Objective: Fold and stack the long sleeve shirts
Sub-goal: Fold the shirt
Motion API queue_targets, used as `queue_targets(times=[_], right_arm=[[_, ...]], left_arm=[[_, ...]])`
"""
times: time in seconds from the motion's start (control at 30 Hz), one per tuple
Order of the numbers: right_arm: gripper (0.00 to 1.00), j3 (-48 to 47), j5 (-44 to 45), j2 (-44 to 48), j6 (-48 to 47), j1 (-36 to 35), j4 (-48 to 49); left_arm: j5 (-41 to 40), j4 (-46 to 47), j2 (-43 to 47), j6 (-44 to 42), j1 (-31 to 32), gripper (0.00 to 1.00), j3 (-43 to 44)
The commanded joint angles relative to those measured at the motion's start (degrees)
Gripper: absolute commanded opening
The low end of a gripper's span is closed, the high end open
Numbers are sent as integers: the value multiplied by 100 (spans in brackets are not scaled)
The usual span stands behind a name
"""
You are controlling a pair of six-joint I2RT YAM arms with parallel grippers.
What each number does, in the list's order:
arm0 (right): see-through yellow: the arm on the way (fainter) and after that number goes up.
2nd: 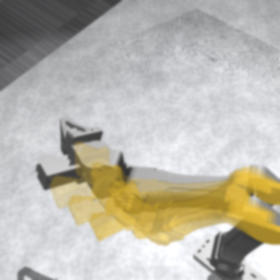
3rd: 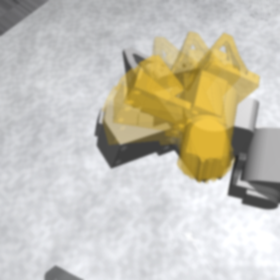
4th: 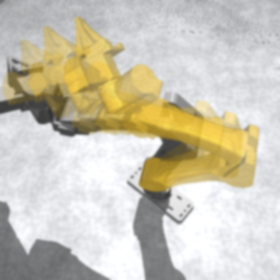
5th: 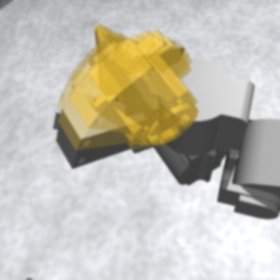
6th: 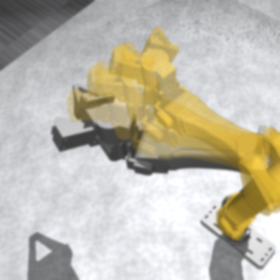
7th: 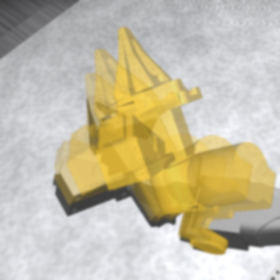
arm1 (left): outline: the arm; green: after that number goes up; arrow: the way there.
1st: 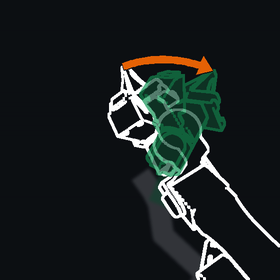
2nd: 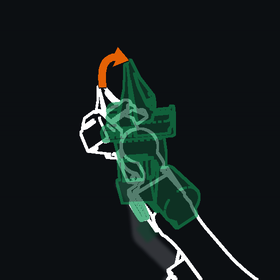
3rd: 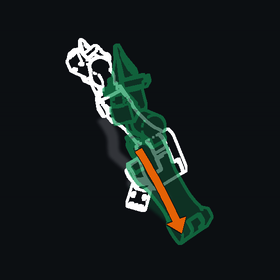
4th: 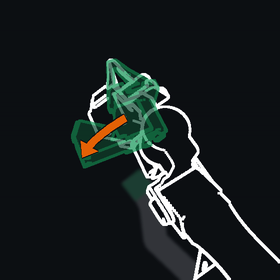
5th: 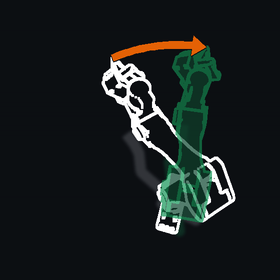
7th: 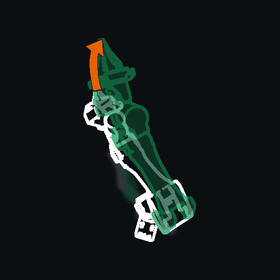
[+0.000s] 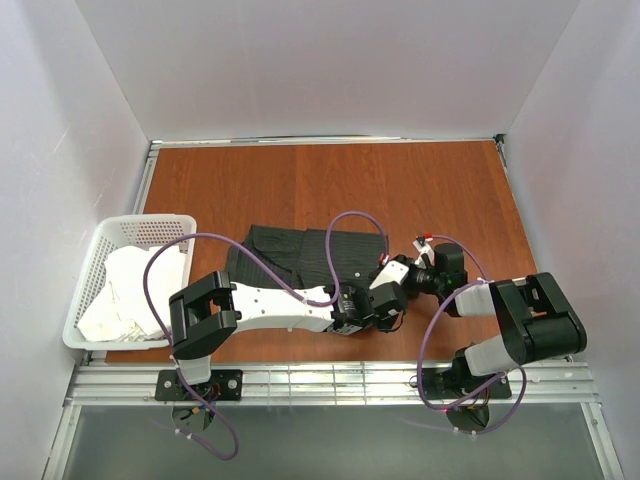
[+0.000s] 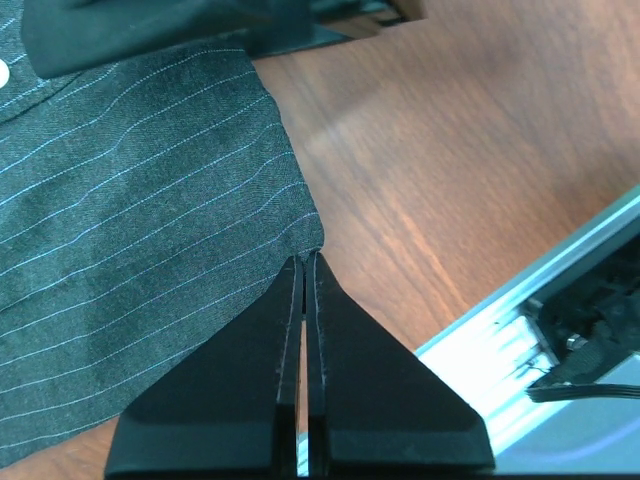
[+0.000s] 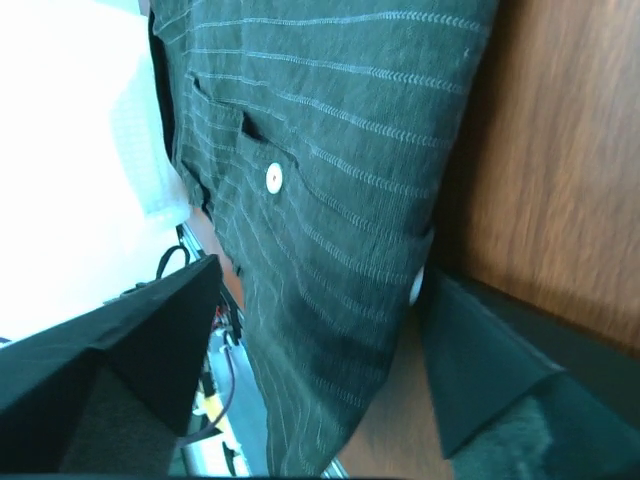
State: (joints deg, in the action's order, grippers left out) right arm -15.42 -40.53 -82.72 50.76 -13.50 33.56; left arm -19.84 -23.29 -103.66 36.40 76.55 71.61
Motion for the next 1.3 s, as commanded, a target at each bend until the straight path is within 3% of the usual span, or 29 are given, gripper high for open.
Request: queue_targets(times=[0.0,0.1,0.13,0.23,0.37,0.47,0.5,0.6,0.87,1.1,1.27], right_arm=[[66,-119,221,-384,-136,-30,1],[39,-198,204,-508,-233,-30,10],[21,-216,186,-517,-268,-30,1],[2,-251,99,-456,-443,13,-95],[1,-784,63,-307,-1216,233,-1478],[1,-1383,352,-324,-2445,286,-2719],[1,-1846,484,-341,-2727,286,-3602],[1,-2612,1264,-447,-3589,312,-4819],[1,-4424,3208,-737,-5059,321,-6976],[1,-5294,4026,-842,-5454,146,-7583],[1,-5796,5212,-1018,-5472,-276,-8040]], left_arm=[[216,281,118,174,-26,0,168],[410,334,135,227,-62,1,204],[506,377,196,279,-88,3,178],[586,395,407,419,-175,16,-59],[936,395,1258,683,-667,34,-577],[1209,369,2005,763,-1203,61,-1069],[1245,360,2199,763,-1343,72,-1184],[1219,106,2849,658,-1985,83,-1597],[1614,-501,3756,438,-3989,81,-2624],[2220,60,3519,886,-4482,65,-3373],[2440,570,3142,1035,-4491,57,-3391]])
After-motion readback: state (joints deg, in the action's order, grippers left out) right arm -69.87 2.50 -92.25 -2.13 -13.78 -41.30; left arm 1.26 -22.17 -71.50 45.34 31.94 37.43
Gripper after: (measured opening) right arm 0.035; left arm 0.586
